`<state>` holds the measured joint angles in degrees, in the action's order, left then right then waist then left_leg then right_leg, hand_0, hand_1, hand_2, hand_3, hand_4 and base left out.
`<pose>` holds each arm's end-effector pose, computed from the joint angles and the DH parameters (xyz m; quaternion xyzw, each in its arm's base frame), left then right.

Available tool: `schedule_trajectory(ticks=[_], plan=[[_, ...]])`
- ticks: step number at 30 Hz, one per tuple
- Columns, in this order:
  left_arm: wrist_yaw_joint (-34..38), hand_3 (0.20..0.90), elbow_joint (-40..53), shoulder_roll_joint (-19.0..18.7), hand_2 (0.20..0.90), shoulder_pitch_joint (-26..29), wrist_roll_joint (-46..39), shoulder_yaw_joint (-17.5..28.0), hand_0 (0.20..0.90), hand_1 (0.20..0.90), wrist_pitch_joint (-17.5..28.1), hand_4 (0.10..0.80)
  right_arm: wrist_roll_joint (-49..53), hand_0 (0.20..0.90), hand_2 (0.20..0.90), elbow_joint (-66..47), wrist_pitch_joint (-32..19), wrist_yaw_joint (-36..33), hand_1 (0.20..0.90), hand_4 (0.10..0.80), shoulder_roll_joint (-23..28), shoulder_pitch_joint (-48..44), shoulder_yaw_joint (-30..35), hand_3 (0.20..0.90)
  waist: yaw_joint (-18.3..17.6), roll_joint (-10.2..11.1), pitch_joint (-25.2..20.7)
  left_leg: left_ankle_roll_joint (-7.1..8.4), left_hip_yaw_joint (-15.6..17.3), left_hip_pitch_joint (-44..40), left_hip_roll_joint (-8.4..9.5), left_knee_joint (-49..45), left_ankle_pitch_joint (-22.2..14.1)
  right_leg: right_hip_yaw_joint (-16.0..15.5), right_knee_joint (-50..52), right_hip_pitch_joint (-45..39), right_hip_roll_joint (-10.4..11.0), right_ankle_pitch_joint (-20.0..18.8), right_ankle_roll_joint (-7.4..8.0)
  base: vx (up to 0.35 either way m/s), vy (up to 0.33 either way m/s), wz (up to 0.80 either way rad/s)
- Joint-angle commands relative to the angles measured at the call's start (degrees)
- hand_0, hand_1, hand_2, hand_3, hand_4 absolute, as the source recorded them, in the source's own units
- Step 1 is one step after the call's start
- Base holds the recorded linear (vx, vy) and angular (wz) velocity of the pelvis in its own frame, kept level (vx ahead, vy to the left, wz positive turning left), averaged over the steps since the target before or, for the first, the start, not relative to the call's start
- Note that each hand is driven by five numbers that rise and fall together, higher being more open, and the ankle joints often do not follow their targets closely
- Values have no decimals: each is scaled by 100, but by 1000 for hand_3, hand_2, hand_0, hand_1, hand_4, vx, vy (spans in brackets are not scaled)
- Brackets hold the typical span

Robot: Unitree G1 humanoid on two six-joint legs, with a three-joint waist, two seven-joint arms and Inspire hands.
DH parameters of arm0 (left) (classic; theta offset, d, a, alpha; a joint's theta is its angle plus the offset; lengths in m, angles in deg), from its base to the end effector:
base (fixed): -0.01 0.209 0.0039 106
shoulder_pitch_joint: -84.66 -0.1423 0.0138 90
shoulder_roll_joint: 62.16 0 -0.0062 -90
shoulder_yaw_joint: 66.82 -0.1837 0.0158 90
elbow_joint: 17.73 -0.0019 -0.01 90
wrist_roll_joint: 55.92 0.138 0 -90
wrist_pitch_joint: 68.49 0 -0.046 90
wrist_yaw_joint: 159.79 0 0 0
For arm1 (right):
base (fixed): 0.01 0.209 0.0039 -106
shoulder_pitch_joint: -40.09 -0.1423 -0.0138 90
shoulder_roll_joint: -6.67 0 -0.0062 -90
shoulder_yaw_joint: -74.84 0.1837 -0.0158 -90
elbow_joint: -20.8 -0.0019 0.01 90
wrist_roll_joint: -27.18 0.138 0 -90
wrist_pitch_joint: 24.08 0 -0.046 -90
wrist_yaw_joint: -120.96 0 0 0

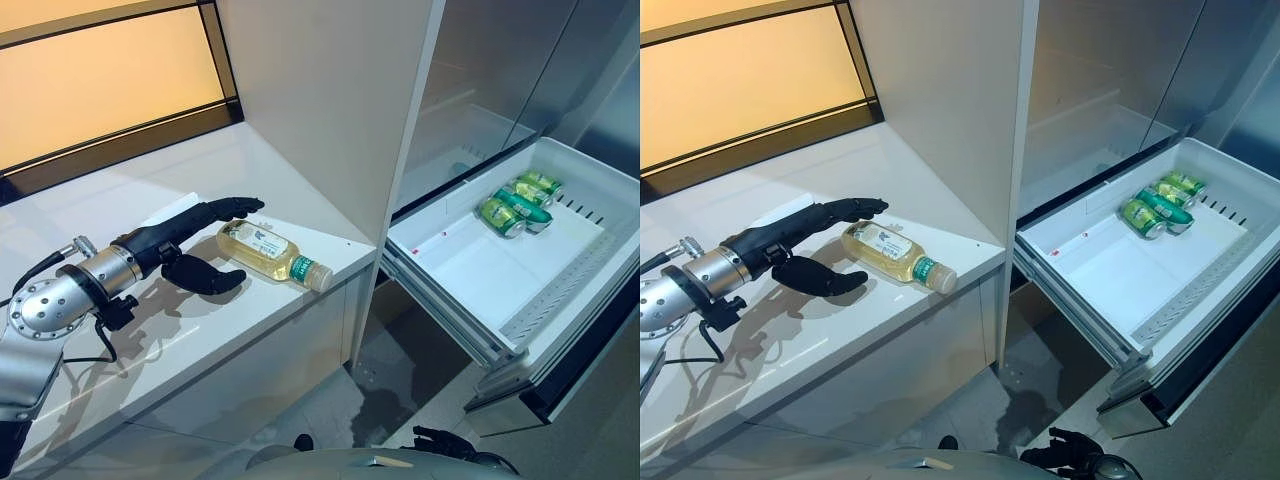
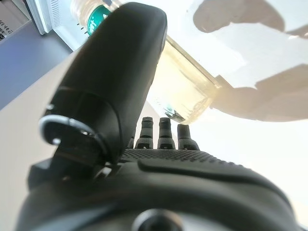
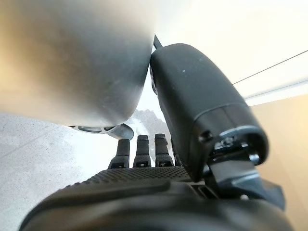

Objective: Put drinks into fridge and close the fridge

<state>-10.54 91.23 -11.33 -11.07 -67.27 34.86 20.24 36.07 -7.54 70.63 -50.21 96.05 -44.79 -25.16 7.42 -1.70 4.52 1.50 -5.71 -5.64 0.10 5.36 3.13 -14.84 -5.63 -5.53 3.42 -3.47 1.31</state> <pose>0.1832 0.2828 0.1791 0.4052 -0.0265 -0.2497 0.8791 0.0608 -0.2277 -0.1130 -0.0410 0.5905 0.0180 0.8058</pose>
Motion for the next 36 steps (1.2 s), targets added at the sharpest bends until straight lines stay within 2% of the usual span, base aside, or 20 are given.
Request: schedule_trajectory(ticks=[1, 4, 11, 26, 33, 34, 35, 36], plan=[[-54, 900, 582, -365, 900, 672, -408, -63, 900, 900, 284, 800, -153, 900, 900, -306, -119, 29, 900, 800, 253, 72, -366, 900, -177, -1, -7, -58, 249, -29, 247, -36, -514, -18, 153, -360, 110, 488, 529, 0, 0, 0], [-107, 900, 609, -441, 900, 755, -406, -112, 900, 900, 369, 800, -117, 900, 900, -315, -149, 23, 900, 800, 258, 85, -390, 900, -179, 8, -13, -50, 267, -23, 241, -36, -515, -32, 148, -364, 110, 488, 533, 0, 0, 0], [-378, 900, 660, -586, 900, 899, -374, -204, 900, 900, 226, 800, -53, 900, 900, -303, -152, 32, 900, 800, 243, 96, -408, 900, -203, 3, -40, -34, 301, -2, 233, -36, -508, -43, 134, -348, 94, 487, 529, 0, 0, 0], [-718, 900, 706, -658, 900, 987, -78, -361, 900, 900, 207, 800, -49, 900, 900, -355, -94, 32, 900, 800, 271, 111, -411, 900, -264, -18, -66, -42, 363, 0, 230, -36, -522, 0, 148, -319, 71, 492, 516, 0, 0, 0], [-561, 900, 861, -714, 900, 668, 339, -67, 900, 900, 677, 800, 32, 900, 900, -343, -126, -5, 900, 800, 231, 169, -352, 900, -203, 1, -56, -50, 339, 5, 245, -36, -522, -31, 152, -332, 69, 507, 504, 0, 0, 0], [-555, 464, 859, -714, 526, 643, 455, -43, 526, 526, 743, 364, 51, 900, 900, -336, -130, -17, 900, 800, 220, 174, -349, 900, -191, 2, -58, -47, 340, 7, 243, -36, -524, -44, 151, -336, 71, 511, 506, 0, 0, 0], [-546, 464, 859, -717, 526, 633, 463, -35, 526, 526, 756, 364, 50, 900, 900, -340, -124, -18, 900, 800, 220, 174, -347, 900, -193, 2, -60, -47, 341, 8, 242, -36, -523, -43, 150, -335, 71, 511, 506, 0, 0, 0], [-544, 255, 855, -731, 347, 605, 516, -11, 347, 347, 810, 155, 49, 900, 900, -358, -100, -19, 900, 800, 217, 174, -337, 900, -193, 1, -65, -47, 345, 15, 241, -36, -522, -37, 148, -330, 69, 510, 506, 0, 0, 0]])
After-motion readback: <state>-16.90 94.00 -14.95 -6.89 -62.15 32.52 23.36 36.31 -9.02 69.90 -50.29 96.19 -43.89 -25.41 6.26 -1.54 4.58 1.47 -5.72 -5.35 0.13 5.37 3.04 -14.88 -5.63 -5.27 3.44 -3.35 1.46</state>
